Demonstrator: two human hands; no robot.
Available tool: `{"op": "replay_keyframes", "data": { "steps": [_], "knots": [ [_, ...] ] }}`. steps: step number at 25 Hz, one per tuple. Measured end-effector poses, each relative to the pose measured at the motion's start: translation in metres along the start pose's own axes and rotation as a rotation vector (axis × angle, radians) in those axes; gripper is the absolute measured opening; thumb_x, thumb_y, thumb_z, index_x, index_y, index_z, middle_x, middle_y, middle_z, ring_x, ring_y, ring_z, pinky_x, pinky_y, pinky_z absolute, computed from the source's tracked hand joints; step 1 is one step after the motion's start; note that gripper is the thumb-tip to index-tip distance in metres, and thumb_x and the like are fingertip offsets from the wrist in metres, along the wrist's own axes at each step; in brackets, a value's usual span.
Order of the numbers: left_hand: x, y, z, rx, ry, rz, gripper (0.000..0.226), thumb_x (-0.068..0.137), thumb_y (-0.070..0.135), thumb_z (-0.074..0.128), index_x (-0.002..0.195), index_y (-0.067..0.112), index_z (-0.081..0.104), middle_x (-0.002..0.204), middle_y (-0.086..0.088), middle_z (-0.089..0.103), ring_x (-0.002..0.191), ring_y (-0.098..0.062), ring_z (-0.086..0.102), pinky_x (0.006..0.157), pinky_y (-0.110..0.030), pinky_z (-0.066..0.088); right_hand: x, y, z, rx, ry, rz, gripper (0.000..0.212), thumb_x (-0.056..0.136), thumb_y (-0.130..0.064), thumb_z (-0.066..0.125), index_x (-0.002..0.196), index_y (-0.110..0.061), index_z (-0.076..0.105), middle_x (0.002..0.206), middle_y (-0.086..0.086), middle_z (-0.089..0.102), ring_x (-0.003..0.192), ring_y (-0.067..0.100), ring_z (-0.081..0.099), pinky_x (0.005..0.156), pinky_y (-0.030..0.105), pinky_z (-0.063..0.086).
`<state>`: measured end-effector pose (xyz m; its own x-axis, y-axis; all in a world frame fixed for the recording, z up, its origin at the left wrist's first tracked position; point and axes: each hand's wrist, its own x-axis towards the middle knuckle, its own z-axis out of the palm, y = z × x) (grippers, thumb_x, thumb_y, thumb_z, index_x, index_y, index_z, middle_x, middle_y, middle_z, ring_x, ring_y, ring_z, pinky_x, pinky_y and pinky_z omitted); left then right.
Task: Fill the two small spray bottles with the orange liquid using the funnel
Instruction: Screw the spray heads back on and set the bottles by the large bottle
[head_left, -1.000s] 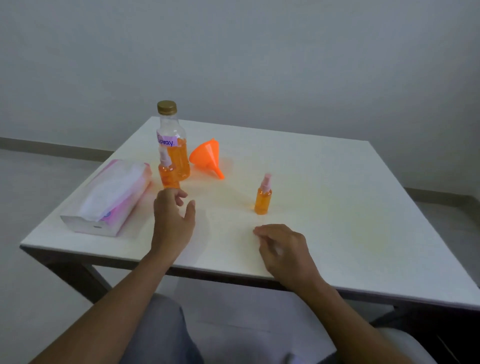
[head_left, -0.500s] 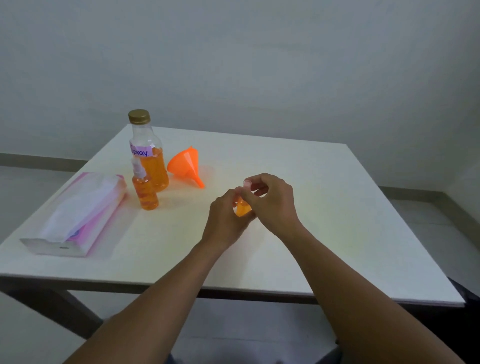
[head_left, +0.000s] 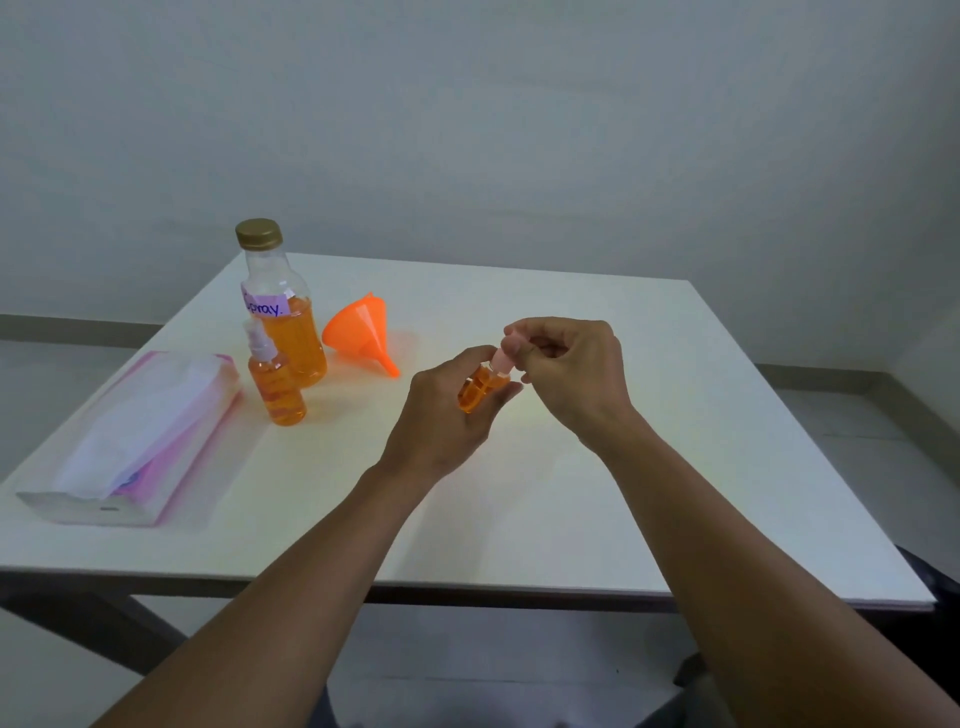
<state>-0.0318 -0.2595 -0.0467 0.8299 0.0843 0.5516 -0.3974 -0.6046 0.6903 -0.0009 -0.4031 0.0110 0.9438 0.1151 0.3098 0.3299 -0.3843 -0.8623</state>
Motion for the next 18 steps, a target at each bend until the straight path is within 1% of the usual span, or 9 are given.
{"op": "replay_keyframes", "data": {
  "steps": [2,4,7,10,12,13,14,16,18],
  "knots": [
    [0.004,0.003,0.000,-0.002,-0.035,0.015,0.031,0.090,0.044,0.066,0.113,0.023,0.062,0.083,0.006,0.066,0.068,-0.014,0.059,0.060,-0.026,0.050,0.003,0.002,-0.007,0.000,-0.003,-0.014,0.020,0.091,-0.017,0.075,0.076,-0.030,0.077,0.088,-0.019,0.076,0.082,0.007,0.074,0.084,0.038,0.062],
    [0.008,0.006,0.001,-0.001,-0.077,0.005,0.032,0.090,0.046,0.065,0.113,0.024,0.061,0.081,0.005,0.064,0.065,-0.014,0.057,0.058,-0.026,0.047,0.007,0.006,-0.015,0.014,-0.026,-0.028,0.015,0.092,-0.015,0.073,0.084,-0.026,0.079,0.094,-0.016,0.076,0.081,0.006,0.073,0.083,0.036,0.063],
    [0.015,0.010,0.004,-0.009,-0.153,-0.014,0.031,0.090,0.046,0.065,0.114,0.026,0.061,0.079,0.006,0.062,0.063,-0.012,0.055,0.057,-0.023,0.044,0.009,0.013,-0.025,0.023,-0.068,-0.044,0.013,0.093,-0.009,0.071,0.098,-0.017,0.080,0.093,-0.010,0.077,0.076,0.010,0.073,0.076,0.031,0.063],
    [0.011,-0.002,0.003,0.006,-0.236,-0.073,0.028,0.090,0.044,0.066,0.113,0.028,0.062,0.081,0.006,0.062,0.065,-0.011,0.054,0.060,-0.024,0.043,0.021,0.011,-0.044,0.252,-0.030,-0.078,0.018,0.095,0.006,0.061,0.096,-0.007,0.074,0.084,0.002,0.074,0.069,0.017,0.067,0.072,0.031,0.060],
    [-0.001,-0.014,0.004,0.012,-0.278,-0.149,0.025,0.090,0.041,0.066,0.112,0.029,0.063,0.080,0.010,0.062,0.065,-0.008,0.054,0.063,-0.024,0.042,0.035,0.003,-0.066,0.350,-0.026,-0.095,0.013,0.097,0.003,0.061,0.098,-0.004,0.072,0.084,0.008,0.073,0.070,0.021,0.067,0.072,0.032,0.060],
    [-0.005,-0.017,0.006,0.006,-0.285,-0.171,0.024,0.090,0.040,0.066,0.111,0.030,0.063,0.078,0.011,0.061,0.063,-0.008,0.054,0.063,-0.024,0.042,0.040,0.002,-0.075,0.359,-0.059,-0.085,0.011,0.097,0.000,0.063,0.100,-0.003,0.073,0.087,0.011,0.073,0.073,0.023,0.069,0.073,0.033,0.061],
    [-0.006,-0.018,0.006,-0.009,-0.279,-0.188,0.023,0.091,0.041,0.065,0.112,0.031,0.062,0.078,0.012,0.062,0.063,-0.008,0.055,0.062,-0.025,0.044,0.041,0.003,-0.080,0.353,-0.104,-0.060,0.011,0.095,-0.003,0.065,0.102,-0.002,0.073,0.091,0.014,0.074,0.076,0.025,0.071,0.073,0.033,0.062],
    [0.000,-0.012,0.006,-0.076,-0.273,-0.212,0.031,0.092,0.043,0.062,0.122,0.038,0.057,0.086,0.009,0.067,0.070,-0.011,0.064,0.067,-0.032,0.054,0.033,0.016,-0.079,0.326,-0.162,0.006,0.014,0.093,-0.004,0.069,0.106,-0.002,0.073,0.097,0.018,0.075,0.078,0.025,0.073,0.073,0.033,0.063],
    [0.009,-0.003,0.004,-0.150,-0.293,-0.215,0.042,0.095,0.039,0.059,0.134,0.044,0.045,0.096,0.007,0.067,0.075,-0.015,0.070,0.070,-0.037,0.059,0.017,0.040,-0.071,0.269,-0.125,0.072,0.015,0.092,-0.006,0.071,0.106,-0.009,0.074,0.094,0.016,0.076,0.076,0.022,0.071,0.066,0.031,0.059]
  ]
}}
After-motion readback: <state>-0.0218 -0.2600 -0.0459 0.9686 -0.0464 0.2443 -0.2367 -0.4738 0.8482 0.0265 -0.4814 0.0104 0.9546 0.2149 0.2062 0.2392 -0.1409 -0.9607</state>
